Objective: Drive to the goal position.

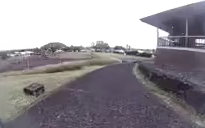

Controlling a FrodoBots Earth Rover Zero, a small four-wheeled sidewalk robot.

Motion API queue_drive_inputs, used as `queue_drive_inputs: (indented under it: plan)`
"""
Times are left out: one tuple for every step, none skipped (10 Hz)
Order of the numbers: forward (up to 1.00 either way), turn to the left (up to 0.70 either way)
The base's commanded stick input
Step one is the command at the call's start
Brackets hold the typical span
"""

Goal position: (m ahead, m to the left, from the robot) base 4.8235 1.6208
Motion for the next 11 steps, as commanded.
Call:
queue_drive_inputs:
  plan:
    - [0.85,0.0]
    - [0.85,0.0]
    - [0.85,-0.12]
    - [0.85,-0.26]
    - [0.85,-0.32]
    - [0.85,-0.32]
    - [0.85,-0.32]
    - [0.85,-0.26]
    - [0.85,-0.08]
    - [0.85,0.0]
    - [0.85,0.0]
